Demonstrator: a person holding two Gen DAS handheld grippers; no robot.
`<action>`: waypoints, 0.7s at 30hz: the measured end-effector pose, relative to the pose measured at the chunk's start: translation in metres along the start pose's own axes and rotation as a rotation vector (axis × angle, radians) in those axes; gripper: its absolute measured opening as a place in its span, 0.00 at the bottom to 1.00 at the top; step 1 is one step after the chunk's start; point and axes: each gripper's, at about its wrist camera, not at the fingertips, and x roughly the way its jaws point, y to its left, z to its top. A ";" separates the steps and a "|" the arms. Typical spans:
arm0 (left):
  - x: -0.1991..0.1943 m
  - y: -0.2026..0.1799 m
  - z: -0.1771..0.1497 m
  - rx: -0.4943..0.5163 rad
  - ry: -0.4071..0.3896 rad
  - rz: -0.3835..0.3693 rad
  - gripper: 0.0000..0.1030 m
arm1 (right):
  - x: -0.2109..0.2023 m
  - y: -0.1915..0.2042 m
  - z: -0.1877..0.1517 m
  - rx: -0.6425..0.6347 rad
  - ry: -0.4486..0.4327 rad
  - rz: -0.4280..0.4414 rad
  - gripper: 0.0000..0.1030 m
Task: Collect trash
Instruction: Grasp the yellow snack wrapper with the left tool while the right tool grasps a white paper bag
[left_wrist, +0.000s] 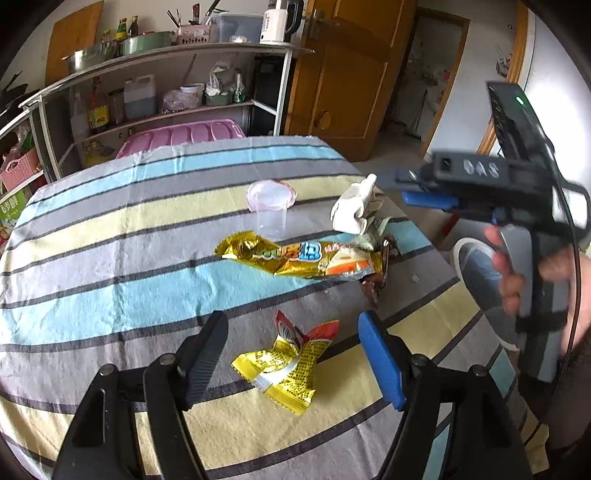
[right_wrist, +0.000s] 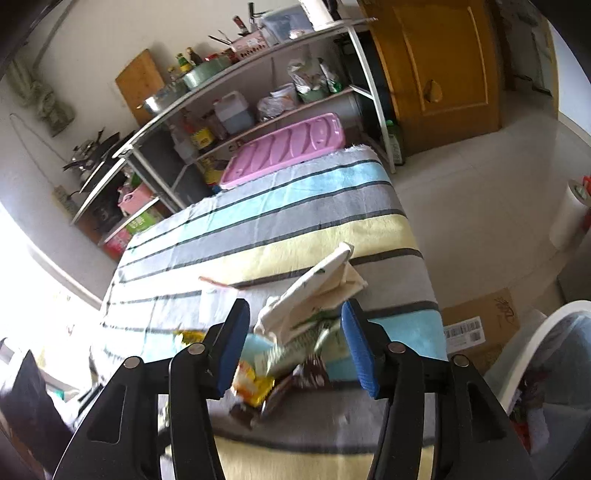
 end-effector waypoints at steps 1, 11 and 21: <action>0.001 0.001 -0.002 0.003 0.005 -0.002 0.73 | 0.006 -0.001 0.003 0.010 0.012 0.003 0.55; 0.019 0.006 -0.004 0.012 0.049 0.022 0.73 | 0.049 0.004 0.011 0.037 0.089 -0.029 0.57; 0.024 0.011 -0.003 0.000 0.054 0.023 0.67 | 0.055 0.009 0.011 0.022 0.070 -0.065 0.54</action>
